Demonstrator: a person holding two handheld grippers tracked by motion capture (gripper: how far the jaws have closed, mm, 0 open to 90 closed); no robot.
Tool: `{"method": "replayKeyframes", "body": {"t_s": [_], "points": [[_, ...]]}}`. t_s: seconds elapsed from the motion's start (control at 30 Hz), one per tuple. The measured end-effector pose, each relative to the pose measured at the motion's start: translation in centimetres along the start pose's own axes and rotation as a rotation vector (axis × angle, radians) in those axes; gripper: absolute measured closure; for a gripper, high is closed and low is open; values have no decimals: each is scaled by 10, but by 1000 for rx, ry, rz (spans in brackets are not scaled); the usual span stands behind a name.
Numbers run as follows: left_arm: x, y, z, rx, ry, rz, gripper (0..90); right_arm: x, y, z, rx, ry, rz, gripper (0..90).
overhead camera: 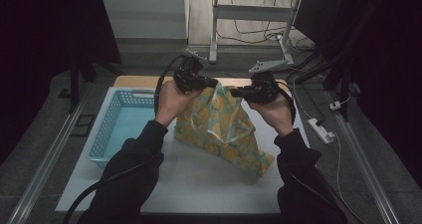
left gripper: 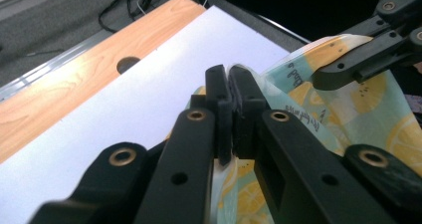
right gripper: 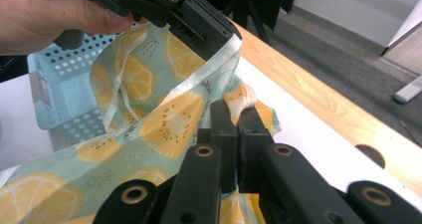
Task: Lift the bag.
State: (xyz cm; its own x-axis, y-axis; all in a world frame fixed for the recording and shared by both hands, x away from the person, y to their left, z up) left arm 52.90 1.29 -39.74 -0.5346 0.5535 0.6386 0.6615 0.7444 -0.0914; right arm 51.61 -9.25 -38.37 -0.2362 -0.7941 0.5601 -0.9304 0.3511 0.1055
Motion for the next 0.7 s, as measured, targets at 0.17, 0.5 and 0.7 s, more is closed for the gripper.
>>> {"method": "replayKeyframes", "body": {"t_s": [0.17, 0.5, 0.7], "points": [[-8, 1, 3, -1, 1, -3, 831, -2, -2, 5, -13, -4, 2, 840], [8, 4, 4, -65, -56, -58, 544, 4, 0, 3, -33, -64, 23, 669], [21, 4, 9, -90, -101, -63, 397, 7, 4, -1, -30, -91, 32, 563]]}}
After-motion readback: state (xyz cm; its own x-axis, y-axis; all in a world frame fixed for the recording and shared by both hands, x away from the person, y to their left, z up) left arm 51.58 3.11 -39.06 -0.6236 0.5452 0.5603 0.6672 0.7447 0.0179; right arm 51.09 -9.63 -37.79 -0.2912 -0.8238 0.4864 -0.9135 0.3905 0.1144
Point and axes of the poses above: each handheld gripper's, and its own axes: x roughly backward along the jaws, z roughly out of its underside, y roughly to its left, the point moved 10 cm from there along -x, roughly forward along the jaws, and after that the axes turned 9 degrees about -z, right-handed, at the moved point
